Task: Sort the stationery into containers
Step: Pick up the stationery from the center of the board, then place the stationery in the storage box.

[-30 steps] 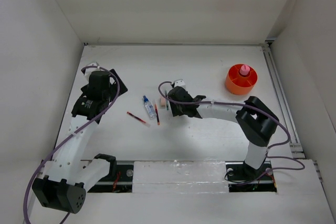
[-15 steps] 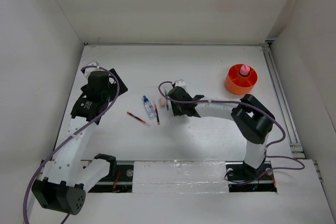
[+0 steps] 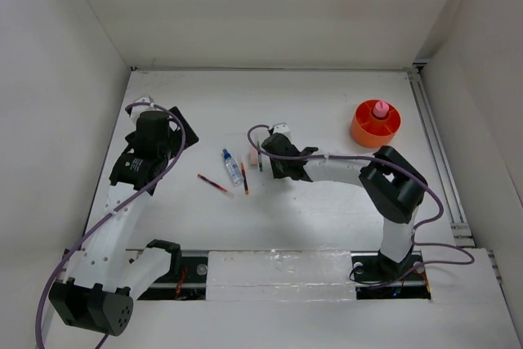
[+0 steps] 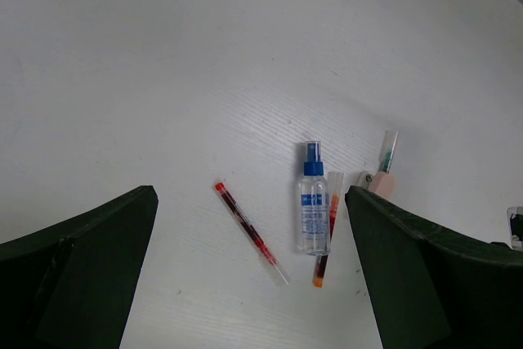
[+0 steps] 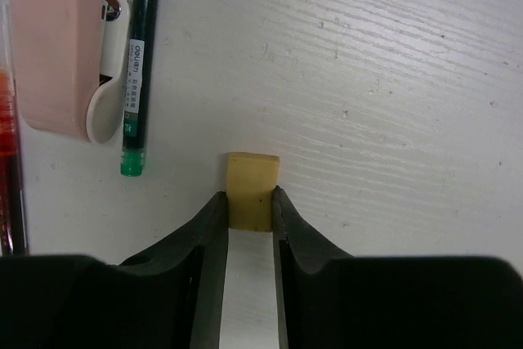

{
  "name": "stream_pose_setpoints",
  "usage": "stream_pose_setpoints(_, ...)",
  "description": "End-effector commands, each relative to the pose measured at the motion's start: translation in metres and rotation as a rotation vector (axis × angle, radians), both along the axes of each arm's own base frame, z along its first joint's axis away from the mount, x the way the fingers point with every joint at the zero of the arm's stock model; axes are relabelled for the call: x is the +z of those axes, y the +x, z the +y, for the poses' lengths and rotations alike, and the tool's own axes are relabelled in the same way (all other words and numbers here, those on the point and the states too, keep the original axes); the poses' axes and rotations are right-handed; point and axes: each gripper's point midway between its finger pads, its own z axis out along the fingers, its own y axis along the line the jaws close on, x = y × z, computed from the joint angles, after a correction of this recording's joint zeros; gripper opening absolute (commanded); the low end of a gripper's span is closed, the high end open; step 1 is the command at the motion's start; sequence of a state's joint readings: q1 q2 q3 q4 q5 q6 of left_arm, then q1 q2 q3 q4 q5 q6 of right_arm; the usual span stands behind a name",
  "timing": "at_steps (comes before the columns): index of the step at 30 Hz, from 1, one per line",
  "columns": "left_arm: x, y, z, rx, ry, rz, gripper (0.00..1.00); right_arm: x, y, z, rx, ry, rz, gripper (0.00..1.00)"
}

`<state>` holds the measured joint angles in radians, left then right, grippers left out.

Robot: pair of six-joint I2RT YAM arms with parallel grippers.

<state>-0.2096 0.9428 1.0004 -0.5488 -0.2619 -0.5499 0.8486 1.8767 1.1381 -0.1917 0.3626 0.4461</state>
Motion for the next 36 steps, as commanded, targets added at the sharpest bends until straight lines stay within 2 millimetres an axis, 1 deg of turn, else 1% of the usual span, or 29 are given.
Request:
stream_pose_setpoints(1, 0.008, 0.002, -0.001, -0.010, 0.000, -0.040, 1.00, -0.005, 0.010, 0.003, -0.017, 0.022, 0.004, 0.19)
stream_pose_setpoints(2, 0.008, 0.002, -0.001, -0.010, 0.000, -0.040, 1.00, -0.005, 0.013, 0.000, -0.027, 0.022, 0.004, 0.15)
stream_pose_setpoints(3, 0.008, 0.002, -0.001, -0.010, 0.000, -0.040, 1.00, 0.000, 0.013, 0.001, -0.027, 0.031, -0.004, 0.05)
stream_pose_setpoints(5, 0.008, 0.002, -0.002, -0.017, -0.005, -0.039, 1.00, 0.020, 0.016, 0.002, 0.000, 0.042, -0.043, 0.01)
stream_pose_setpoints(6, 0.008, 0.002, -0.002, -0.017, -0.005, -0.039, 1.00, 0.030, 0.023, -0.004, -0.009, 0.048, -0.063, 0.01)
stream_pose_setpoints(7, 0.008, 0.002, -0.002, -0.017, -0.005, -0.039, 1.00, 0.056, 0.030, -0.007, -0.009, 0.076, -0.105, 0.00)
stream_pose_setpoints(8, 0.008, 0.002, -0.002, -0.017, -0.005, -0.039, 1.00, 0.074, 0.043, -0.018, -0.001, 0.069, -0.143, 0.00)
stream_pose_setpoints(9, 0.008, 0.002, -0.002, -0.022, 0.003, -0.038, 1.00, 0.085, 0.049, -0.025, 0.013, 0.071, -0.163, 0.00)
stream_pose_setpoints(10, 0.008, 0.002, -0.002, -0.022, 0.003, -0.038, 1.00, 0.116, 0.059, -0.030, 0.031, 0.104, -0.223, 0.00)
stream_pose_setpoints(11, 0.007, -0.001, -0.003, -0.030, -0.003, -0.039, 1.00, 0.129, 0.066, -0.039, 0.093, 0.072, -0.256, 0.00)
stream_pose_setpoints(12, 0.007, -0.001, -0.003, -0.030, -0.003, -0.039, 1.00, 0.142, 0.070, -0.036, 0.165, 0.117, -0.267, 0.00)
stream_pose_setpoints(13, 0.008, 0.001, -0.003, -0.030, -0.004, -0.048, 1.00, 0.162, 0.089, -0.056, 0.166, 0.142, -0.301, 0.00)
stream_pose_setpoints(15, 0.011, 0.000, -0.005, -0.037, -0.011, -0.056, 1.00, 0.189, 0.097, -0.067, 0.305, 0.168, -0.351, 0.00)
stream_pose_setpoints(16, 0.011, 0.000, -0.004, -0.042, -0.004, -0.055, 1.00, 0.197, 0.103, -0.080, 0.369, 0.232, -0.350, 0.00)
stream_pose_setpoints(17, 0.011, 0.000, -0.004, -0.042, -0.004, -0.055, 1.00, 0.212, 0.104, -0.087, 0.419, 0.263, -0.379, 0.00)
stream_pose_setpoints(19, 0.011, -0.001, -0.006, -0.050, -0.009, -0.054, 1.00, 0.229, 0.106, -0.096, 0.515, 0.319, -0.422, 0.00)
stream_pose_setpoints(20, 0.011, -0.001, -0.006, -0.050, -0.009, -0.054, 1.00, 0.247, 0.118, -0.116, 0.494, 0.313, -0.471, 0.00)
stream_pose_setpoints(22, 0.012, 0.001, -0.008, -0.058, -0.015, -0.062, 1.00, 0.244, 0.126, -0.134, 0.509, 0.251, -0.464, 0.00)
stream_pose_setpoints(23, 0.012, 0.001, -0.008, -0.058, -0.015, -0.062, 1.00, 0.246, 0.133, -0.155, 0.467, 0.215, -0.473, 0.00)
stream_pose_setpoints(24, 0.012, 0.001, -0.008, -0.058, -0.015, -0.062, 1.00, 0.257, 0.141, -0.165, 0.456, 0.193, -0.492, 0.00)
stream_pose_setpoints(25, 0.012, 0.001, -0.008, -0.058, -0.015, -0.062, 1.00, 0.251, 0.149, -0.179, 0.432, 0.180, -0.479, 0.00)
stream_pose_setpoints(26, 0.012, 0.001, -0.010, -0.065, -0.020, -0.061, 1.00, 0.251, 0.146, -0.179, 0.477, 0.236, -0.463, 0.00)
stream_pose_setpoints(27, 0.009, 0.002, -0.010, -0.065, -0.019, -0.050, 1.00, 0.262, 0.152, -0.199, 0.474, 0.252, -0.482, 0.00)
stream_pose_setpoints(29, 0.007, 0.003, -0.012, -0.074, -0.023, -0.040, 1.00, 0.251, 0.157, -0.211, 0.488, 0.313, -0.432, 0.00)
stream_pose_setpoints(31, 0.006, 0.002, -0.013, -0.087, -0.020, -0.038, 1.00, 0.255, 0.171, -0.231, 0.377, 0.306, -0.419, 0.00)
stream_pose_setpoints(32, 0.006, 0.002, -0.013, -0.087, -0.020, -0.038, 1.00, 0.249, 0.181, -0.250, 0.264, 0.236, -0.412, 0.00)
stream_pose_setpoints(33, 0.006, 0.002, -0.013, -0.087, -0.020, -0.038, 1.00, 0.249, 0.186, -0.258, 0.217, 0.210, -0.418, 0.00)
stream_pose_setpoints(34, 0.006, 0.002, -0.013, -0.087, -0.020, -0.038, 1.00, 0.244, 0.188, -0.263, 0.194, 0.193, -0.416, 0.00)
stream_pose_setpoints(36, 0.009, 0.001, -0.013, -0.087, -0.022, -0.047, 1.00, 0.255, 0.189, -0.281, 0.126, 0.136, -0.458, 0.00)
